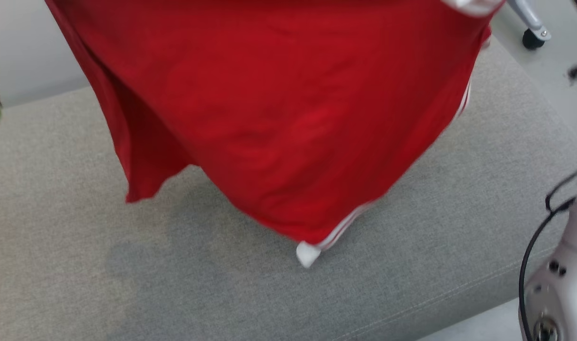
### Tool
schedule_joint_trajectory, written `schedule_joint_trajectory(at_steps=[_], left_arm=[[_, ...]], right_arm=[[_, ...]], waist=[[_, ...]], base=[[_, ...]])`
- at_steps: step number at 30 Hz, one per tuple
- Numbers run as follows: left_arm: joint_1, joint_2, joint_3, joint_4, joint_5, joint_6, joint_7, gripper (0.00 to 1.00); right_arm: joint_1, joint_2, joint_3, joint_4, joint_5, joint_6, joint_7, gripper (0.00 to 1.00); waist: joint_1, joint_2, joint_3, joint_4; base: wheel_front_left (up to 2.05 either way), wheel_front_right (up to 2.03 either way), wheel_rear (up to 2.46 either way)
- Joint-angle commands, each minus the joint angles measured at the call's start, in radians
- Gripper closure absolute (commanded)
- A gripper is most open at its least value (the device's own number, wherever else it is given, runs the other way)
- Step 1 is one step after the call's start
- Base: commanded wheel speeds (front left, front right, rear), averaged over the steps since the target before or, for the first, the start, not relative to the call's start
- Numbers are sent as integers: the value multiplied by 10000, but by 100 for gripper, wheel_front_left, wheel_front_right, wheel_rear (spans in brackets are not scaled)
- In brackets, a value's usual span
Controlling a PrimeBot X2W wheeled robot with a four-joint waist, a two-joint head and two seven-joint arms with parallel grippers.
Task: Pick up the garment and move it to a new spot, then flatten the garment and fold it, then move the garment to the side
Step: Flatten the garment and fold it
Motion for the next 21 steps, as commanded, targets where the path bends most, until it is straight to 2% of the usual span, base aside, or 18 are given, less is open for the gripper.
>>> schedule_joint_trajectory(at_steps=[1, 4, 7, 10, 13, 16, 21], left_arm=[[-949, 75, -173, 602, 182, -12, -12, 100], [-3391, -128, -881, 2490, 822, -19, -530, 100], [-5597, -457, -1526, 4250, 1616, -10, -1602, 100], [-7368, -809, -2173, 6088, 2480, -4, -3171, 100], [-8290, -1223, -2476, 7765, 2937, -5, -4842, 100], [-8460, -1458, -2804, 9066, 3119, -6, -6243, 100], [-7117, -1605, -3232, 10415, 2720, -6, -8156, 100]], right_arm=[[-1109, -7, 122, 670, -336, 7, -380, 100], [-4105, 10, 218, 3152, -1427, 5, -1764, 100], [-6886, 8, 137, 5751, -2347, 5, -3319, 100], [-9329, 11, 127, 8371, -2849, 3, -5230, 100], [-10982, -12, 223, 10830, -2787, 5, -7035, 100], [-11667, -15, 616, 12616, -2557, 5, -8069, 100], [-10278, -12, 1294, 13155, -1670, 5, -8384, 100]], waist=[[0, 0, 2251, 385], [0, 0, 3417, 581], [0, 0, 4370, 784], [0, 0, 5023, 920], [0, 0, 5341, 1001], [0, 0, 5475, 1098], [0, 0, 5068, 1230]], base=[[0, 0, 0], [0, 0, 0], [0, 0, 0], [0, 0, 0], [0, 0, 0], [0, 0, 0], [0, 0, 0]])
